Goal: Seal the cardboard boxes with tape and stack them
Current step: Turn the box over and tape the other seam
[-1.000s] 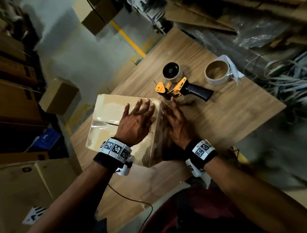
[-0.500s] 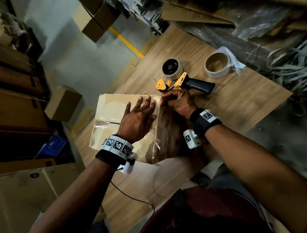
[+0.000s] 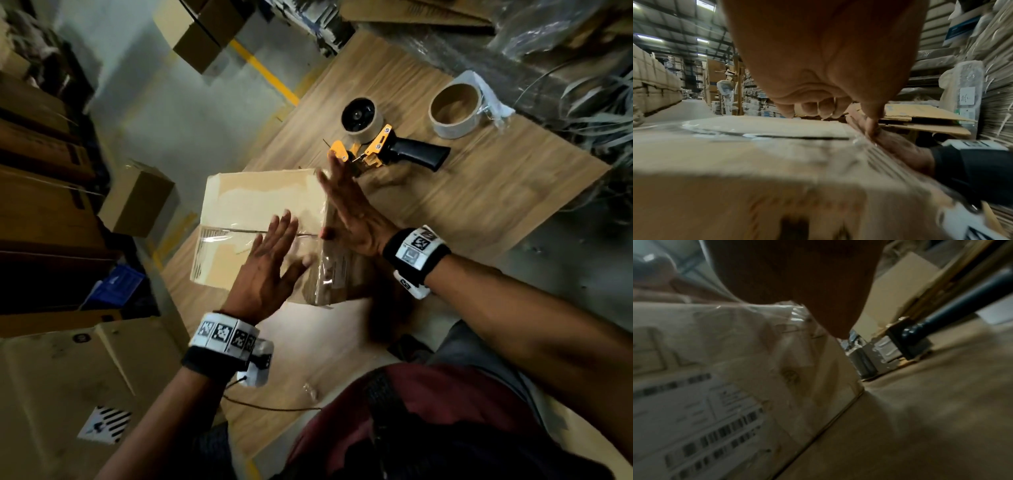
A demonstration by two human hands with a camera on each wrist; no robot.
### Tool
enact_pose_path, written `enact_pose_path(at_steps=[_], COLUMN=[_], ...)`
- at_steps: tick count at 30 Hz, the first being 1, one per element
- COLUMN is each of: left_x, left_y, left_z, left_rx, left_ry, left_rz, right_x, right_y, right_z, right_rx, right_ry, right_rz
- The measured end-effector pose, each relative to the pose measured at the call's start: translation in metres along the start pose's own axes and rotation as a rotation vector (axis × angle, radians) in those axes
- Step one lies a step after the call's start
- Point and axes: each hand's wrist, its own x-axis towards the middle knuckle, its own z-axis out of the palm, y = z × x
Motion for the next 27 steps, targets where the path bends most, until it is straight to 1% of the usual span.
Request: enact_pose_path(at_steps=[2,4,7,8,10,13,15,17,20,23,25,27], left_x=[-0.024,-0.043,-0.055,-0.056,-0.055,-0.051,-0.051,-0.05,-0.05,-0.051,-0.051,-0.052], left_y=[-0.006,-0.014,-0.028,-0.033,-0.04,-0.045,-0.045,-0.045,-0.046,-0.044,-0.043,-0.04], left_z=[0.012,0.024,0.044,0.049,0.057,0.066,0.07,0.073,0.075,0.076,0.076,0.076], left_rx=[-0.049,-0.037,0.103,0.152,0.214,0.256,0.266,0.272,0.298,0.313,0.32,0.318], left_ry=[0.013,-0.022,-0.043,-0.028,0.026,0.151,0.213,0.255,0.293,0.318,0.346,0.368], left_rz=[0.06,0.111,0.179,0.191,0.208,0.23,0.236,0.241,0.262,0.284,0.295,0.29], right_x=[0.002,0.003,0.003,0.003,0.002,-0.004,-0.008,-0.01,-0.015,-0.027,-0.031,-0.032], right_y=[-0.001,0.009,0.013,0.012,0.005,-0.008,-0.019,-0.023,-0.016,-0.003,-0.001,-0.01], right_z=[0.003,0.006,0.004,0.0,-0.006,-0.002,0.009,0.018,0.019,0.014,0.008,0.006], right_rx=[-0.131,-0.227,-0.323,-0.369,-0.425,-0.394,-0.42,-0.468,-0.486,-0.528,-0.497,-0.444], right_ry=[-0.088,-0.115,-0.12,-0.117,-0.105,-0.093,-0.131,-0.173,-0.207,-0.197,-0.172,-0.115], right_rz=[-0.019,-0.042,-0.02,-0.016,-0.065,-0.22,-0.287,-0.284,-0.245,-0.273,-0.305,-0.338])
